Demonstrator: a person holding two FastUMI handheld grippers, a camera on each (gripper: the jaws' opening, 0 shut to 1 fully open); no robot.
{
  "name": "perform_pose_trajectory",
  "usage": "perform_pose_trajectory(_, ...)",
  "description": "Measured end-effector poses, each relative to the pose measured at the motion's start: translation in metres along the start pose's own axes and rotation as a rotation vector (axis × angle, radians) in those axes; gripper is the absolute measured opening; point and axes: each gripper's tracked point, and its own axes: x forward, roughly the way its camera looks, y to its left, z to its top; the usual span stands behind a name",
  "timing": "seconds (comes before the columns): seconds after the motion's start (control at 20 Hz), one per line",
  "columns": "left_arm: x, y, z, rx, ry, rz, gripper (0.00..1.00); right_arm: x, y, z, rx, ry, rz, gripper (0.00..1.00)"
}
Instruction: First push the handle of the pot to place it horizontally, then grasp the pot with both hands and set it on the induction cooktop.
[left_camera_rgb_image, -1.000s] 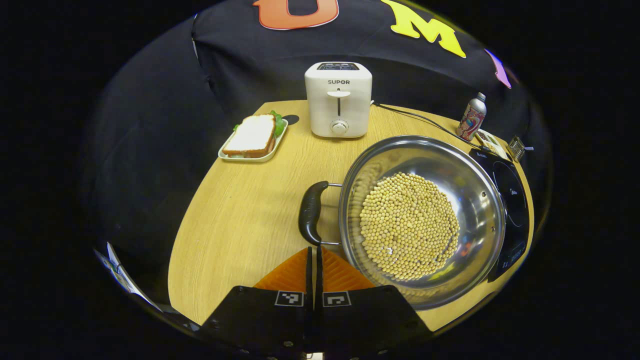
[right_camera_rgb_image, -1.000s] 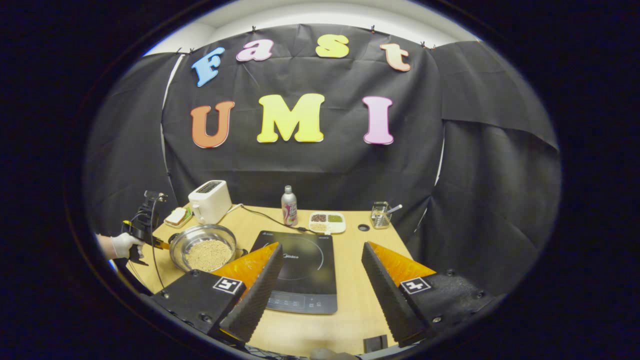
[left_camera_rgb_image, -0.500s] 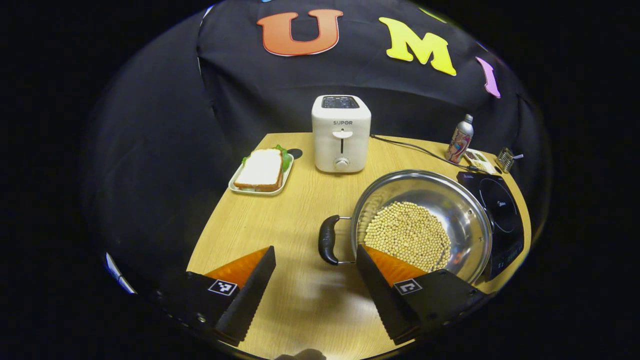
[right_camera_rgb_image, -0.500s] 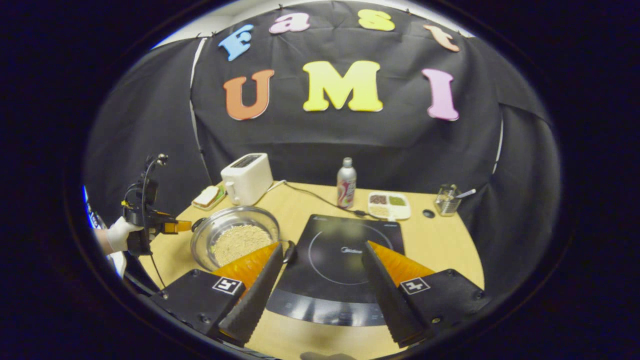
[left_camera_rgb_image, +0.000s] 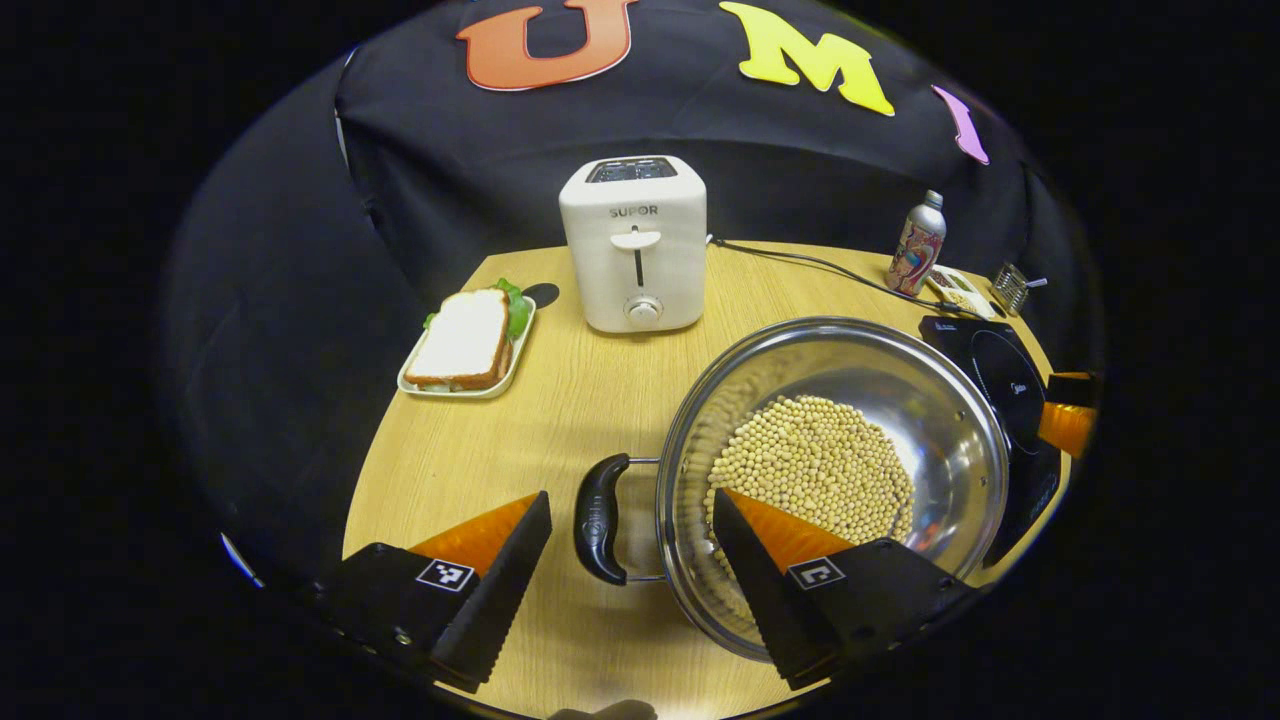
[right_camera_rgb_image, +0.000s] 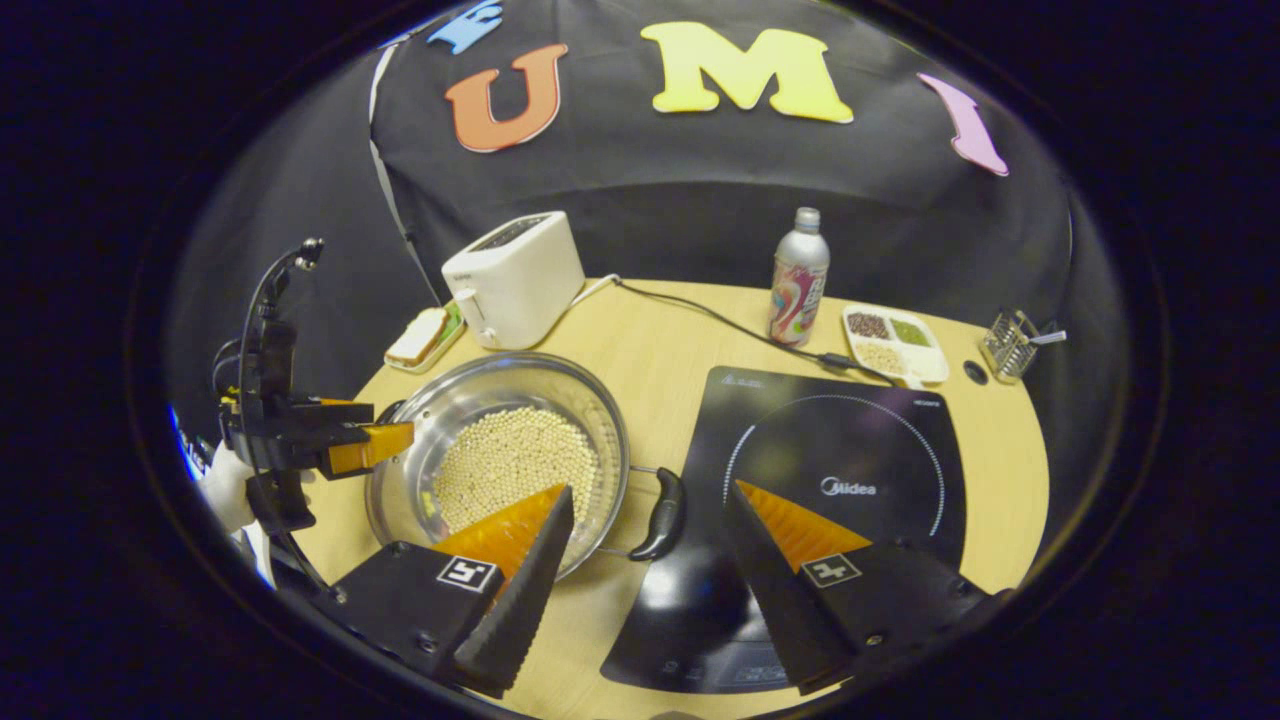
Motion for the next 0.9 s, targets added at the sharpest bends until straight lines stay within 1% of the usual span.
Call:
perform_pose_trajectory(0.05, 0.003, -0.002, -0.001, -0.005, 0.009, -0.004, 0.98, 0.007, 0.001, -0.002, 0.005, 0.018, -0.004, 0.95)
perform_pose_trajectory(0.3, 0.019, -0.007, -0.007, 0.003, 0.058, -0.021, 0.98, 0.034, -0.003, -0.021, 0.062, 0.105, -0.034, 0.95)
perform_pose_trajectory(0.35, 0.022, -0.006, -0.006, 0.001, 0.062, -0.020, 1.00, 0.037, -0.005, -0.024, 0.083, 0.120, -0.036, 0.86)
perform_pose_trajectory(0.4, 0.024, -0.006, -0.006, -0.003, 0.070, -0.018, 0.90, 0.041, -0.005, -0.029, 0.105, 0.140, -0.036, 0.84)
perform_pose_trajectory(0.45, 0.025, -0.005, -0.007, -0.006, 0.074, -0.018, 0.87, 0.043, -0.006, -0.025, 0.120, 0.119, -0.046, 0.80)
perform_pose_trajectory(0.5, 0.025, -0.002, -0.008, 0.002, 0.081, -0.008, 0.84, 0.044, -0.004, -0.027, 0.120, 0.127, -0.042, 0.85)
perform_pose_trajectory(0.55, 0.029, 0.000, -0.010, 0.007, 0.089, -0.003, 0.83, 0.044, -0.005, -0.025, 0.121, 0.139, -0.053, 0.74)
perform_pose_trajectory(0.6, 0.026, -0.001, -0.008, 0.005, 0.091, -0.012, 0.84, 0.045, -0.005, -0.027, 0.116, 0.152, -0.062, 0.70)
perform_pose_trajectory(0.65, 0.026, -0.001, -0.009, -0.001, 0.101, -0.017, 0.84, 0.046, -0.006, -0.025, 0.120, 0.145, -0.075, 0.70)
perform_pose_trajectory(0.7, 0.027, -0.001, -0.009, -0.008, 0.112, -0.026, 0.63, 0.045, -0.005, -0.025, 0.131, 0.158, -0.082, 0.70)
perform_pose_trajectory(0.75, 0.027, -0.001, -0.011, -0.018, 0.123, -0.037, 0.72, 0.046, -0.004, -0.026, 0.149, 0.172, -0.084, 0.69)
perform_pose_trajectory(0.85, 0.029, -0.004, -0.012, -0.049, 0.150, -0.063, 0.69, 0.047, -0.006, -0.025, 0.173, 0.189, -0.087, 0.63)
perform_pose_trajectory(0.9, 0.028, -0.003, -0.013, -0.054, 0.160, -0.077, 0.77, 0.046, -0.005, -0.026, 0.178, 0.204, -0.089, 0.62)
